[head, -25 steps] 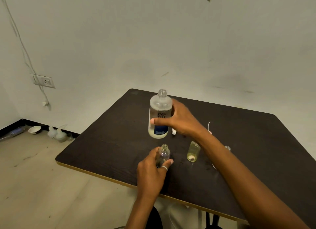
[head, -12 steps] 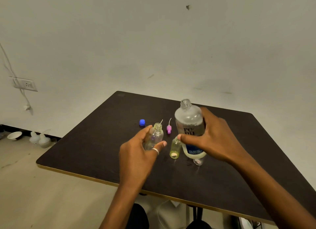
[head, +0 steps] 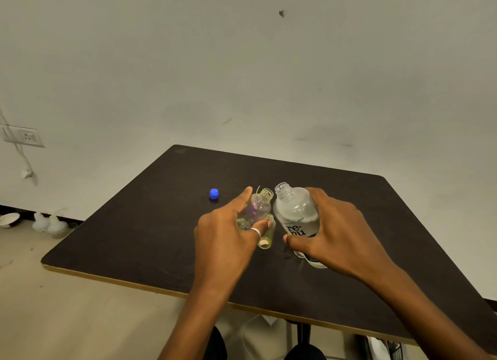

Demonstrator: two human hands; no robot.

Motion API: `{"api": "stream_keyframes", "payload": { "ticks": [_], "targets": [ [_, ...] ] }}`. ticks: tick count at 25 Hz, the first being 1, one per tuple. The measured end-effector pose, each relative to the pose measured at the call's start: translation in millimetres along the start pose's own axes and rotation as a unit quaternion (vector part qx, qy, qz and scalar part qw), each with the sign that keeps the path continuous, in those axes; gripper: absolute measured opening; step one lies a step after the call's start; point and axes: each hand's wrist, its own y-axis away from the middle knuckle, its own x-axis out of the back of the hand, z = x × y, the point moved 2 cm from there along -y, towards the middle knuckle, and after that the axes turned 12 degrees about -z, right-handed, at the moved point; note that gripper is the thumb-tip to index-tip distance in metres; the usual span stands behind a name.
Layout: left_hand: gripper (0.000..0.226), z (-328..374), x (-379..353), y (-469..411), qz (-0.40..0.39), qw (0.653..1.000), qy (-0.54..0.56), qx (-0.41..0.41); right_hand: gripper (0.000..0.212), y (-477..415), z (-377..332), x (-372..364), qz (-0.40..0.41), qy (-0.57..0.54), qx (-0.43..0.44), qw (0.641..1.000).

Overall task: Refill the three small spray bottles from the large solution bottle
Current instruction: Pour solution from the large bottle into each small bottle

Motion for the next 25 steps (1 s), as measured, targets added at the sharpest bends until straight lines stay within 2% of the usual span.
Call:
{"api": "stream_keyframes", "payload": {
  "ticks": [5, 13, 25],
  "targets": [
    [0.07, 5, 0, -4, -0.013, 0.999, -0.027, 0.012, 0.088, -2, -5, 5, 0.004, 0.07, -0.018, 0.997],
    [0.07, 0, -5, -5, -0.021, 0.999, -0.013, 0.028, 0.079, -5, -8, 17, 0.005, 0.152, -0.03, 0.988],
    [0.07, -5, -9, -8, -0.02, 0.999, 0.01, 0.028, 0.075, -9, -13, 23, 0.008, 0.198, -0.028, 0.98]
  ]
}}
